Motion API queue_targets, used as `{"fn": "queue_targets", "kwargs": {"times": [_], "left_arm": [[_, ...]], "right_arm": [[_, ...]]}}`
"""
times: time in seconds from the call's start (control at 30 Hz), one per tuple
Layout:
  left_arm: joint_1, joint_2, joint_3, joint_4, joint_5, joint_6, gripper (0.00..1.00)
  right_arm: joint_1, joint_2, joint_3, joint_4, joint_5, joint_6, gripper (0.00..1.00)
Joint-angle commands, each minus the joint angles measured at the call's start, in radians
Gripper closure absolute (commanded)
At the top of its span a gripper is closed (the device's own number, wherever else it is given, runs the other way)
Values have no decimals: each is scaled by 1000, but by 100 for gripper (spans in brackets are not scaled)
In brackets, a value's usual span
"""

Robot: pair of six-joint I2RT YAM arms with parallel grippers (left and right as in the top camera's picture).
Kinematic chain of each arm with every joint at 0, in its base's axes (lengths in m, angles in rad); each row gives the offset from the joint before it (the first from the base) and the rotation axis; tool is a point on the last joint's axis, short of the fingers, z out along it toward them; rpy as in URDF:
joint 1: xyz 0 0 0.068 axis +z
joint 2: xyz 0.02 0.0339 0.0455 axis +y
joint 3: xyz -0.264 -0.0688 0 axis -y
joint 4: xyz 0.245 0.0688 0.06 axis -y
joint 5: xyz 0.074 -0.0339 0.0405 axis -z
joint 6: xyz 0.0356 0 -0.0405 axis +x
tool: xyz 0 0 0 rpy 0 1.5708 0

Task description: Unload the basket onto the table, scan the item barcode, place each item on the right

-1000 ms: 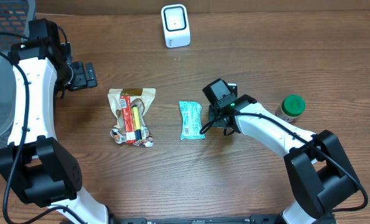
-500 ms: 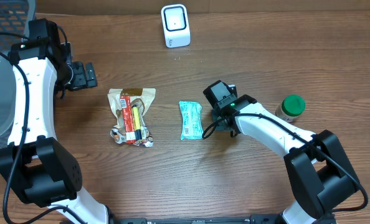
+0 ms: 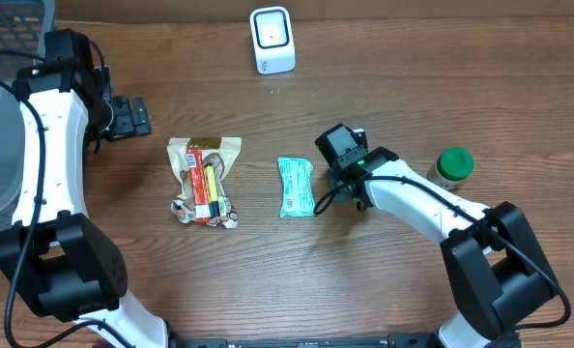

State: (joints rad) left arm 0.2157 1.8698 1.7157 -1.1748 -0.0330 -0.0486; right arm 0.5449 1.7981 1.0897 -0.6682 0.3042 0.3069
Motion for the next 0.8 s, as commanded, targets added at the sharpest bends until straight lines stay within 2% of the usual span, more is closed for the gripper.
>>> {"fn": "queue_targets", "kwargs": {"times": [0.0, 0.17, 0.77], "left_arm": [[-9, -19, 21, 2, 7, 16, 0], [-9, -19, 21, 2, 7, 16, 0], [-9, -19, 21, 2, 8, 16, 0]], "right_arm": [[6, 0, -1, 18, -39, -95, 65], [6, 0, -2, 6, -36, -182, 69], [5, 0, -40, 21, -24, -182, 74]]}}
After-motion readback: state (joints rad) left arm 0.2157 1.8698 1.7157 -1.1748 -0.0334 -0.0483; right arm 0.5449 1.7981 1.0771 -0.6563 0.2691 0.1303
